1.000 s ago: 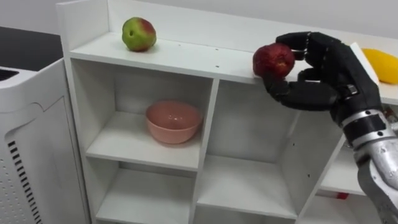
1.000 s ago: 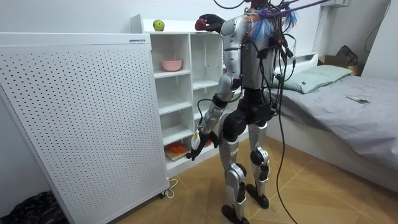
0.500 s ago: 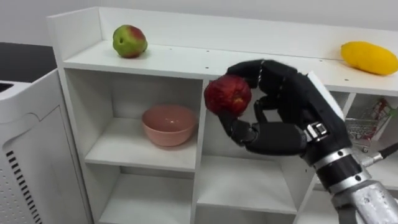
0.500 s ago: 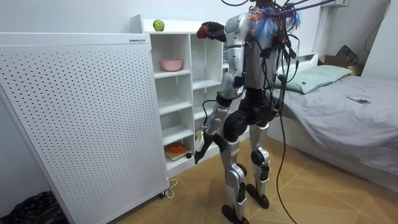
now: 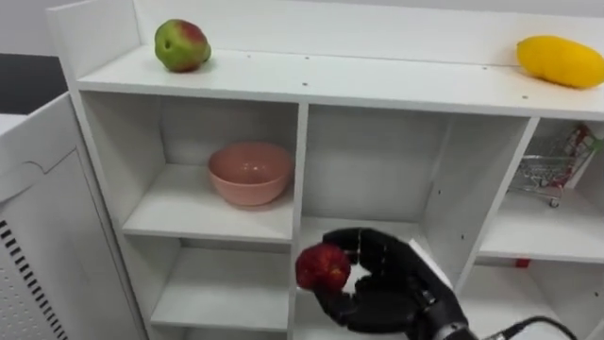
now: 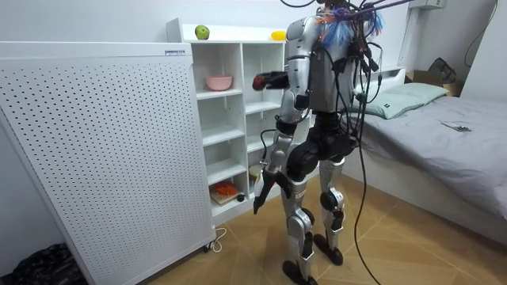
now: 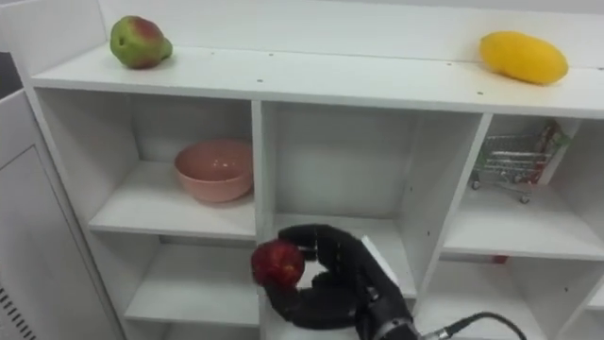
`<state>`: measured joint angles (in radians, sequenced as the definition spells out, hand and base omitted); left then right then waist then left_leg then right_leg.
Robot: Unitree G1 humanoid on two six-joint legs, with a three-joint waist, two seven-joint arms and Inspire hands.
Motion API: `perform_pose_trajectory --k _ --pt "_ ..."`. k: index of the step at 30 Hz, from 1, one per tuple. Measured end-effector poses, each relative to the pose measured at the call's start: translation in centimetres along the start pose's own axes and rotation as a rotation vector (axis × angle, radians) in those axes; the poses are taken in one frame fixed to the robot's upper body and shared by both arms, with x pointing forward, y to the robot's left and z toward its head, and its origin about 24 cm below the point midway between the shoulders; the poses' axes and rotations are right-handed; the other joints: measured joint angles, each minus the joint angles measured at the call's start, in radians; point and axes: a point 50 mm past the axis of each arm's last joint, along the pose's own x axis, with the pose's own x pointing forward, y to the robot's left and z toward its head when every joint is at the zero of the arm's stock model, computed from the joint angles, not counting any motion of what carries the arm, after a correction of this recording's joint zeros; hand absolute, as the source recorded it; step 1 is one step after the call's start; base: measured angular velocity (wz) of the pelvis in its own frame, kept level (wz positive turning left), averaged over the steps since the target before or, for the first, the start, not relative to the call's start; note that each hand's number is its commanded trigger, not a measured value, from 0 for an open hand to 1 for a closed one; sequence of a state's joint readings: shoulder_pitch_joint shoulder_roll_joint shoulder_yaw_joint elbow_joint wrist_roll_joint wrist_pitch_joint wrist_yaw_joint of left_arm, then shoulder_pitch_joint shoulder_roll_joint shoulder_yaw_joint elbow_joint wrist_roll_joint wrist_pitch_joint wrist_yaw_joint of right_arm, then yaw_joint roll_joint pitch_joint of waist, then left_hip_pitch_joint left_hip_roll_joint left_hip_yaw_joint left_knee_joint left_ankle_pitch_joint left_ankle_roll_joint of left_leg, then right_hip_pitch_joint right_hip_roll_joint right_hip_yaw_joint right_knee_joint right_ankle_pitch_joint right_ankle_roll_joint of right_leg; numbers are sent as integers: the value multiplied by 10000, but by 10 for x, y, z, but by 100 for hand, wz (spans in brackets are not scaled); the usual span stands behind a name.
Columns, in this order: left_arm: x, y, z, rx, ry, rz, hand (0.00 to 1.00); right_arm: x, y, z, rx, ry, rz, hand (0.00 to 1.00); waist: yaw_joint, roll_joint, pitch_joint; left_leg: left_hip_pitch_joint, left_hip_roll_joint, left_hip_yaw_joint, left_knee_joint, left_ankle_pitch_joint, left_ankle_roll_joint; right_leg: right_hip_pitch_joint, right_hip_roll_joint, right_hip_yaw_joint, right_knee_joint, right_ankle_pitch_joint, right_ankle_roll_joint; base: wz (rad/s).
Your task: Arrange fruit in the closet
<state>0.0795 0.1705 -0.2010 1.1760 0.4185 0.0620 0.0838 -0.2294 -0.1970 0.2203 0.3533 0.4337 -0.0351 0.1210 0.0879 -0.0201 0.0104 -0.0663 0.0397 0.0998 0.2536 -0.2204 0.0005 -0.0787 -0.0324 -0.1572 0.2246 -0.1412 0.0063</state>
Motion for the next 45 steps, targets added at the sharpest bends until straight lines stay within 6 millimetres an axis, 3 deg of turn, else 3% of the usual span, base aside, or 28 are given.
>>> perform_pose_trajectory --k 2,4,7,12,16,21,24,29,31,34,40,45 --pt "1 2 5 -221 -27 26 0 -3 -8 -22 924 844 -515 100 -13 122 0 -370 -5 -98 193 0 3 -311 -34 -130 134 0 -1 14" --pt "1 1 3 -761 129 30 0 -5 -12 -42 2261 1469 -1077 100 7 332 106 -857 9 -153 500 0 10 -760 -51 -134 394 2 -10 5" --pt "2 0 5 -1416 169 -18 0 -2 -17 -59 3689 2139 -1768 100 18 578 175 -1627 -21 -174 911 -1 31 -1624 -173 -204 959 -43 -70 0" --pt "1 -4 5 -1226 322 -151 0 -3 -26 -69 5717 2372 -2677 100 139 644 225 -2887 -247 -132 1395 79 154 -3135 -548 -203 2076 -302 -173 4" --pt "1 -7 10 -1536 259 -224 0 -7 -34 -72 8330 1857 -3555 100 446 668 236 -3660 -314 -192 1887 85 171 -3913 -642 -129 2523 -404 -173 6" --pt "1 -13 20 -1828 61 -416 0 9 -46 -54 11167 480 -4298 100 672 698 284 -5002 -468 -201 2641 99 241 -5341 -908 -57 3534 -560 -210 9" --pt "1 -11 26 -1835 -43 -355 0 19 -59 -35 11664 -198 -4478 100 800 677 304 -5784 -606 -197 2959 121 274 -6227 -1092 22 4102 -700 -185 12" --pt "2 -9 38 -2363 -231 -126 0 28 -75 -13 12220 -842 -4741 100 1015 629 342 -6845 -631 -205 3565 104 301 -7247 -1350 -111 4731 -804 -338 10" --pt "2 -5 49 -2401 -588 -51 0 34 -86 10 12309 -1460 -4647 100 1098 615 349 -7342 -659 -203 3778 104 316 -7723 -1419 -118 4976 -840 -355 15" --pt "1 -5 53 -2416 -764 -30 0 42 -93 37 12421 -2181 -4360 100 1106 597 360 -7724 -663 -197 3939 94 330 -8085 -1403 -63 5098 -838 -344 2" --pt "1 -5 56 -2355 -904 -18 0 46 -105 69 12464 -2967 -4279 100 1129 481 407 -8011 -608 80 4218 27 432 -8452 -1542 14 5445 -915 -342 -1" --pt "0 -2 60 -2395 -1165 88 0 48 -110 90 12359 -3387 -4202 100 1114 447 396 -8157 -506 164 4502 -110 499 -8518 -1576 -9 5593 -973 -310 -2"
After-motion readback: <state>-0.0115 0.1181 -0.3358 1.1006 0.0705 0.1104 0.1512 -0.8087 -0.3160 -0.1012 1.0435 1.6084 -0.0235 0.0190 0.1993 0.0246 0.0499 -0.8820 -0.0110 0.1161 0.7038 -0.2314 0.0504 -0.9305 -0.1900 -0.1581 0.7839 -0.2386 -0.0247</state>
